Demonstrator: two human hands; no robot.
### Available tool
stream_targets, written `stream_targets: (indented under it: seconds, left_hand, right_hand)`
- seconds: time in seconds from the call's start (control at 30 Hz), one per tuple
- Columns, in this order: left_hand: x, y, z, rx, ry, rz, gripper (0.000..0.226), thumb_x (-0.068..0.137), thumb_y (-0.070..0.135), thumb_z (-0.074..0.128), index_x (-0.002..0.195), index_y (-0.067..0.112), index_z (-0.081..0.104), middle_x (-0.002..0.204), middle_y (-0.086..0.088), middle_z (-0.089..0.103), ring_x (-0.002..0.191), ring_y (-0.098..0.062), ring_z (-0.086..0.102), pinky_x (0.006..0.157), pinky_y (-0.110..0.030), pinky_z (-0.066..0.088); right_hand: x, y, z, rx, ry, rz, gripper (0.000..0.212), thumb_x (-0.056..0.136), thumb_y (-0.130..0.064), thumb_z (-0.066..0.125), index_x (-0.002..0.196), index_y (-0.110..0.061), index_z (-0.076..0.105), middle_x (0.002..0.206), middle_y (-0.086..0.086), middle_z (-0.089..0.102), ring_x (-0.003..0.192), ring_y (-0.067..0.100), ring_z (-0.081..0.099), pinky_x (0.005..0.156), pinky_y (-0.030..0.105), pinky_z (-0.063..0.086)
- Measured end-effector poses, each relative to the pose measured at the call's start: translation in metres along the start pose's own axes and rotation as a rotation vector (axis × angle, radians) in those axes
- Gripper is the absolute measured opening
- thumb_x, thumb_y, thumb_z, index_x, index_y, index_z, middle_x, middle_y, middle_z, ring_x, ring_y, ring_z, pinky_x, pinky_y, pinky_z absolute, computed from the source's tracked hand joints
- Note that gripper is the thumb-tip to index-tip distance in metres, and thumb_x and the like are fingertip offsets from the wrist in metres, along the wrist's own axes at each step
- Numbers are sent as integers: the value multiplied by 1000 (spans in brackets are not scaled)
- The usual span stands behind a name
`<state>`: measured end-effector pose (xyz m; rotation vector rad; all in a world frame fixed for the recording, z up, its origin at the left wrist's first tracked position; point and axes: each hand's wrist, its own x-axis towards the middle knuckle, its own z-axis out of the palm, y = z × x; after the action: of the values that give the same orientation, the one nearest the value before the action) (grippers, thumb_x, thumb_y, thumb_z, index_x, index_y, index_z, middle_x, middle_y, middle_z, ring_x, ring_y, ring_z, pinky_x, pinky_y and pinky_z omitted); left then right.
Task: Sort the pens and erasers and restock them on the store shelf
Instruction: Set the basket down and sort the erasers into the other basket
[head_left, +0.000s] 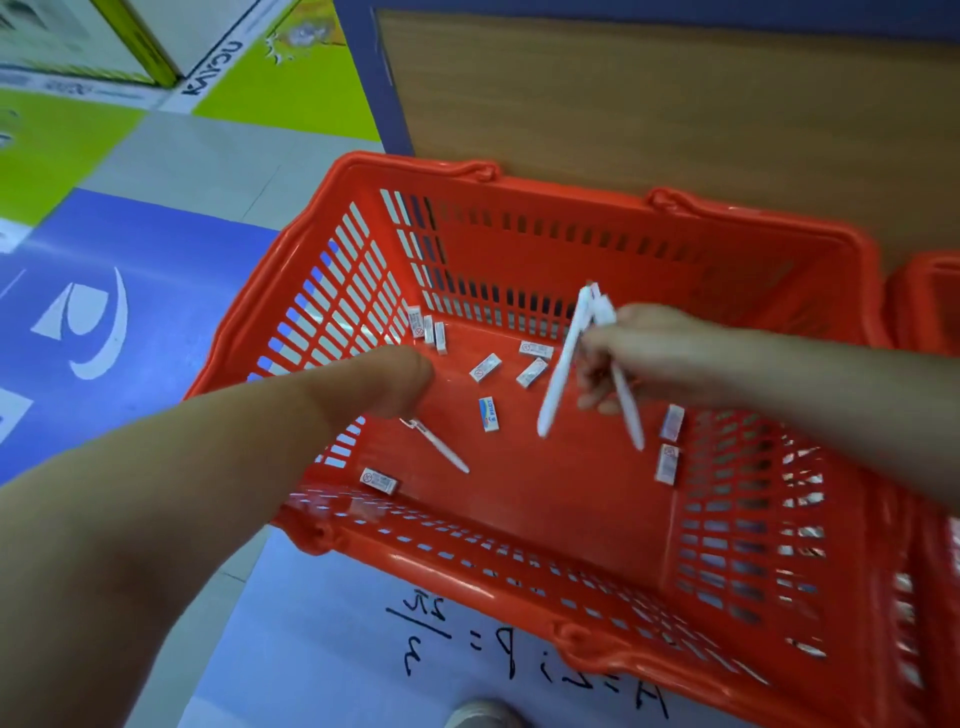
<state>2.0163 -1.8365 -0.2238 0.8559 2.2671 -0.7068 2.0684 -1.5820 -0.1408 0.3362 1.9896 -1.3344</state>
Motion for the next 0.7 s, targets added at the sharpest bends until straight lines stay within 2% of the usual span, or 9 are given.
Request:
stream_targets:
  seconds: [0.07,0.13,0.2,0.33,0.43,0.53,0.6,0.7]
  left_hand:
    - [-5,2,0,-1,-58,30,34,84,27,62,113,9,63,114,-11,65,105,-29,61,88,-33,48]
    - [-4,10,9,-11,-122,78,52,79,27,70,126,11,54,124,-11,59,113,-28,57,96,-36,45]
    - [2,22,21,48,-110,133,63,75,26,74,132,15,48,129,-10,54,115,-29,55,97,-39,45]
    - [15,39,20,206,-29,216,33,91,20,55,124,17,54,126,-7,58,115,-30,56,93,-41,49]
    - [14,41,8,134,-25,257,41,85,25,61,125,18,53,122,-8,59,111,-30,57,89,-38,47]
    - [20,41,-5,-173,212,247,45,84,26,57,128,19,48,117,-10,58,101,-34,61,81,-40,50]
    - [36,49,-21,-236,324,217,48,88,19,49,135,18,39,121,-13,52,98,-38,61,77,-43,50]
    - [63,70,-50,-268,427,147,48,91,24,45,139,25,37,122,-11,49,97,-38,61,66,-39,46]
  right_hand:
    - [-10,-6,-15,112,37,-11,14,83,-3,48,76,-7,59,65,8,63,58,21,67,56,27,54]
    - [-13,-1,-17,174,58,27,11,82,-4,48,82,-7,59,70,10,65,56,21,66,54,26,53]
    - [-10,12,-7,205,54,89,9,84,-6,49,83,-8,58,73,11,66,53,20,64,49,22,50]
    - [6,34,9,217,102,114,8,89,-10,50,84,-10,56,68,8,61,44,15,51,39,17,35]
    - [7,39,2,196,160,72,13,87,-3,46,95,-8,55,69,7,54,46,13,45,39,17,30]
    - [1,34,-16,193,206,47,16,91,-1,42,99,-4,55,74,10,53,51,15,48,41,19,36]
    - [-10,25,-27,185,176,20,17,93,-2,42,103,-6,54,76,12,54,48,15,51,38,18,39]
    - [-35,14,-46,-46,118,-122,18,92,-4,49,103,-14,59,70,8,58,37,11,45,32,16,31]
